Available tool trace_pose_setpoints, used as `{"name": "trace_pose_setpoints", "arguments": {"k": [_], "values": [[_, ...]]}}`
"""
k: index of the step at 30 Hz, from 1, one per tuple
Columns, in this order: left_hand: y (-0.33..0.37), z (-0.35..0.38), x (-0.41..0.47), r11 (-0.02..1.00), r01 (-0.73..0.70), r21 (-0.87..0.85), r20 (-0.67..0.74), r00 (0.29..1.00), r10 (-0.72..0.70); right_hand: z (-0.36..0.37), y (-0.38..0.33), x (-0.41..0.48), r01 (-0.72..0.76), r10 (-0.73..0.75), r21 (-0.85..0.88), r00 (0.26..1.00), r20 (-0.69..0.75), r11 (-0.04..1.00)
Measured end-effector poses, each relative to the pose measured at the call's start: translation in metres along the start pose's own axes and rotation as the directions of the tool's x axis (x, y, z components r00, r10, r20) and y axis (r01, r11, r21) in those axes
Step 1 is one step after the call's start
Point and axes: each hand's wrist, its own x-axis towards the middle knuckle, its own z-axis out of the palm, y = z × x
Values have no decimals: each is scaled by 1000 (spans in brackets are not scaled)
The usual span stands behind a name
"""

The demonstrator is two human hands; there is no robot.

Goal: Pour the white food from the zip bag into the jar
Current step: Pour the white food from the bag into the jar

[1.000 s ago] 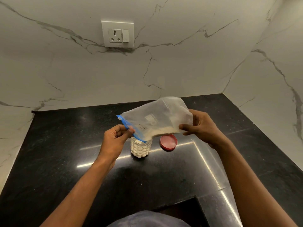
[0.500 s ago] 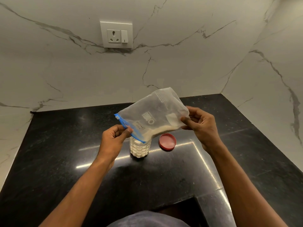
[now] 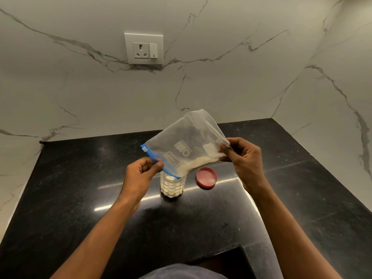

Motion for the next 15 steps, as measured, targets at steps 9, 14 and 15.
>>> {"name": "trace_pose_setpoints", "arguments": {"k": [9, 14, 15], "values": [[3, 0, 1, 999, -15, -30, 10, 1000, 15, 0, -5, -2, 4, -3, -29, 1000, 18, 1000], [4, 2, 1, 999, -16, -51, 6, 1000, 17, 4, -7, -5, 8, -8, -18, 1000, 15, 1000], [4, 2, 1, 998, -14, -58, 9, 1000, 15, 4, -7, -5, 7, -7, -22, 1000, 18, 1000]]}}
